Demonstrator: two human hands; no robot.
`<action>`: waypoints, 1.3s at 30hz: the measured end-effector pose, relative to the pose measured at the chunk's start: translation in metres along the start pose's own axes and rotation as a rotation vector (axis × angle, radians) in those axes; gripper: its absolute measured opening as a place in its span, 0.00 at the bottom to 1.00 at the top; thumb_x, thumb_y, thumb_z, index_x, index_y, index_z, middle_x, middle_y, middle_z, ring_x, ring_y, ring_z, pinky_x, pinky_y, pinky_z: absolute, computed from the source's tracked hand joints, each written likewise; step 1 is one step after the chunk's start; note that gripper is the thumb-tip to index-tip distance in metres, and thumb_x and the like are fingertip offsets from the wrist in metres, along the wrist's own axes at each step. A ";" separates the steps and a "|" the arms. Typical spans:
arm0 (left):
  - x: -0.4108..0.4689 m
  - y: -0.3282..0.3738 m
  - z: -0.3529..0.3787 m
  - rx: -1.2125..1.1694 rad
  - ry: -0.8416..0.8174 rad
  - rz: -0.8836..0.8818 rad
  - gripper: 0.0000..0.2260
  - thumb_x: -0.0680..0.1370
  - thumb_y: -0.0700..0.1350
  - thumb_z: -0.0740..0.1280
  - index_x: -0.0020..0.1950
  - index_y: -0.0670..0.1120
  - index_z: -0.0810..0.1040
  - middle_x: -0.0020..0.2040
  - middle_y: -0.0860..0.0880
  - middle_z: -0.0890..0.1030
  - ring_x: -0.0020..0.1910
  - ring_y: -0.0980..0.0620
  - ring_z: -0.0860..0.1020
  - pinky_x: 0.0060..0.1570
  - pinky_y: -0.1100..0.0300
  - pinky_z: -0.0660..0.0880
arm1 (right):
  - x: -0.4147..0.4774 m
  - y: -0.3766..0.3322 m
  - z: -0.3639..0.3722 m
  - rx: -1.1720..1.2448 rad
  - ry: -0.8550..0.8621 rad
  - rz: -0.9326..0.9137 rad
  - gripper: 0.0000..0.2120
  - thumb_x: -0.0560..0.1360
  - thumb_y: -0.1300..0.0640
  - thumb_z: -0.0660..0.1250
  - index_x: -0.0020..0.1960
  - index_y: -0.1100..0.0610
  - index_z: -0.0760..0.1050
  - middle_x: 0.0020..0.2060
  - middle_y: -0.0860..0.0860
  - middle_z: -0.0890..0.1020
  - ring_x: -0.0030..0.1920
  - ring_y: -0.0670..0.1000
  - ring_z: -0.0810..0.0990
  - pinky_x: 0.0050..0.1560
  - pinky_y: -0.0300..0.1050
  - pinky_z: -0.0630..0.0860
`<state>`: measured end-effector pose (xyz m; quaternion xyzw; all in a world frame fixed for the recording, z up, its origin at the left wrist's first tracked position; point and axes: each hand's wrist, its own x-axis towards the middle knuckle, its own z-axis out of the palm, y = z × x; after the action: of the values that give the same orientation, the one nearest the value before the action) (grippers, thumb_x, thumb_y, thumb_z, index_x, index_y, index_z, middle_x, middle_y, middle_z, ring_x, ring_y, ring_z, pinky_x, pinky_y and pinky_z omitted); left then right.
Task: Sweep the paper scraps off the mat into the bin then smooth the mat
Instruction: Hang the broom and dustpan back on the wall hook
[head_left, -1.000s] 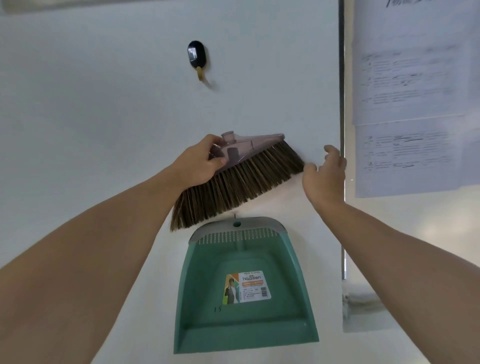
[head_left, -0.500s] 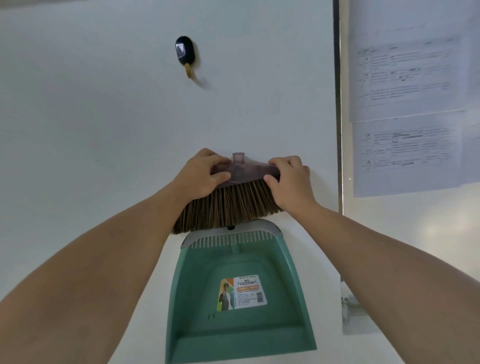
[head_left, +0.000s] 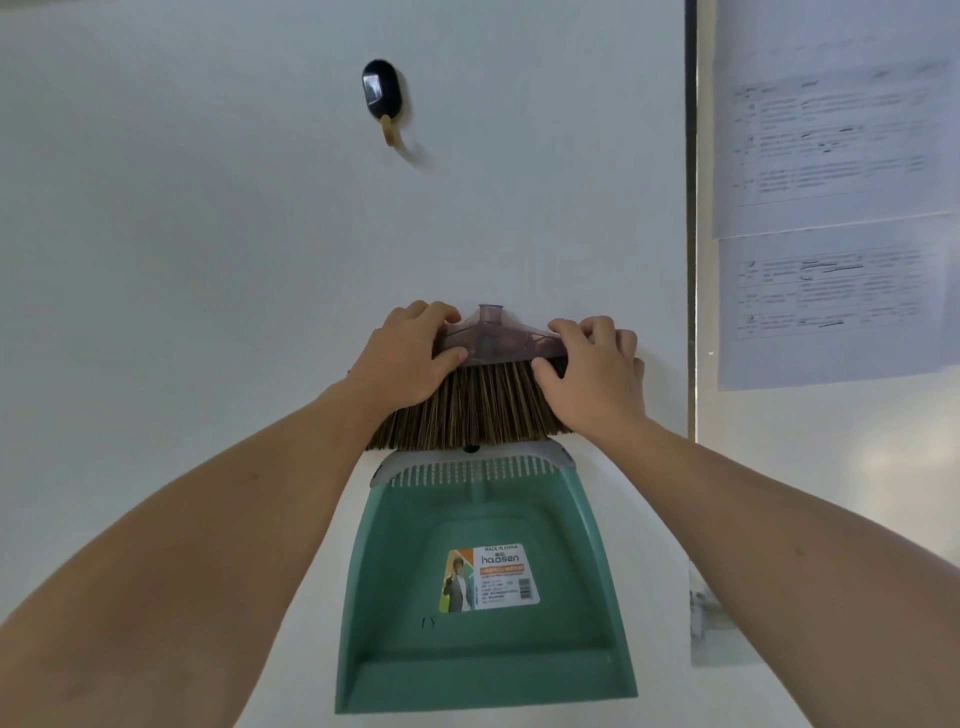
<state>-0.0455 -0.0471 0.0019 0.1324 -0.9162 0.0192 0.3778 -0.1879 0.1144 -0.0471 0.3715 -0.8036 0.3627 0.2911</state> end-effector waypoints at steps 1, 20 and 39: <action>-0.001 0.000 0.000 0.003 0.015 -0.009 0.20 0.76 0.51 0.66 0.67 0.48 0.70 0.60 0.47 0.75 0.60 0.46 0.71 0.60 0.49 0.70 | 0.000 0.000 -0.001 -0.006 -0.001 -0.003 0.24 0.77 0.43 0.60 0.71 0.46 0.66 0.63 0.52 0.68 0.64 0.56 0.63 0.60 0.54 0.66; -0.034 0.003 -0.016 0.115 0.036 -0.186 0.26 0.79 0.58 0.58 0.75 0.51 0.61 0.74 0.48 0.65 0.72 0.45 0.62 0.69 0.43 0.60 | -0.012 -0.012 -0.006 -0.037 -0.094 -0.059 0.28 0.78 0.40 0.55 0.76 0.47 0.59 0.76 0.53 0.58 0.76 0.56 0.49 0.72 0.63 0.54; -0.164 0.052 -0.101 0.246 -0.020 -0.253 0.29 0.80 0.61 0.51 0.78 0.53 0.50 0.79 0.51 0.51 0.78 0.50 0.45 0.74 0.44 0.45 | -0.115 -0.064 -0.088 -0.180 -0.189 -0.125 0.29 0.80 0.37 0.48 0.78 0.44 0.49 0.79 0.51 0.46 0.77 0.57 0.36 0.71 0.70 0.42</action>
<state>0.1221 0.0537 -0.0377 0.2922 -0.8867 0.0822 0.3488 -0.0553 0.1999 -0.0584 0.4259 -0.8319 0.2337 0.2682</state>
